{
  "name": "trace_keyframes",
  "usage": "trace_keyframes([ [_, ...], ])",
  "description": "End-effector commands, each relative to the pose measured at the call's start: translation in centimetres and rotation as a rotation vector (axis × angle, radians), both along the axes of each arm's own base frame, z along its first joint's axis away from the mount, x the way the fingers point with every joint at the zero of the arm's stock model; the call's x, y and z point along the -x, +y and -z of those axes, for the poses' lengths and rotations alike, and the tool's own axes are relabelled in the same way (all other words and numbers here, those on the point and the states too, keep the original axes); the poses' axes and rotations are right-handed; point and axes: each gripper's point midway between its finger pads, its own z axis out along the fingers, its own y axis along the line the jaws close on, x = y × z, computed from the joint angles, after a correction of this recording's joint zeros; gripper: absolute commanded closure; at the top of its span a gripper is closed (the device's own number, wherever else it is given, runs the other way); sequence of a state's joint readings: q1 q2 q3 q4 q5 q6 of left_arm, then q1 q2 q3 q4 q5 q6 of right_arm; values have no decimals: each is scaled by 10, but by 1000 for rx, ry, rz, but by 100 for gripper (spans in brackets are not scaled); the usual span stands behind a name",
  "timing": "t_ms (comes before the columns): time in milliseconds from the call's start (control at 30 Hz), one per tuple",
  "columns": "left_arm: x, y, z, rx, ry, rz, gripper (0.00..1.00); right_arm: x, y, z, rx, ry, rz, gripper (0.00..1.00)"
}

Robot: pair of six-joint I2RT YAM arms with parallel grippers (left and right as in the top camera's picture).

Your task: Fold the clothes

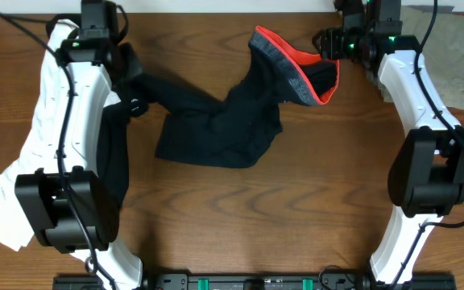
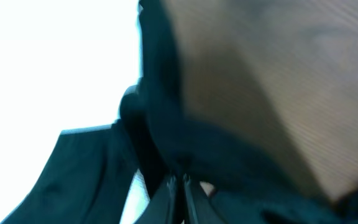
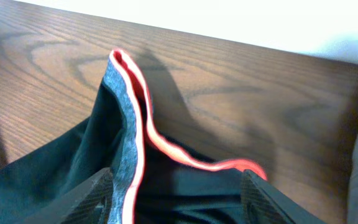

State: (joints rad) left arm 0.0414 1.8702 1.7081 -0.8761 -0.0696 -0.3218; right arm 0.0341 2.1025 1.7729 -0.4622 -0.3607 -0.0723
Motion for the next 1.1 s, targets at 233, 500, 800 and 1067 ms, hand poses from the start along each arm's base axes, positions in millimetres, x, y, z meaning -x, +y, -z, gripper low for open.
trace_keyframes([
  [233, 30, 48, 7, 40, 88, -150, 94, 9, 1, 33, 69, 90, -12, 46],
  [500, 8, 80, -5, 64, -44, -199, 94, 11, -36, 84, 125, 218, 129, 39],
  [800, 3, 82, -8, 56, -65, -196, 94, -3, -52, 121, 164, 216, 174, 37],
  [1067, 0, 83, -9, 53, -80, -197, 94, 0, -59, 132, 171, 255, 220, 99],
])
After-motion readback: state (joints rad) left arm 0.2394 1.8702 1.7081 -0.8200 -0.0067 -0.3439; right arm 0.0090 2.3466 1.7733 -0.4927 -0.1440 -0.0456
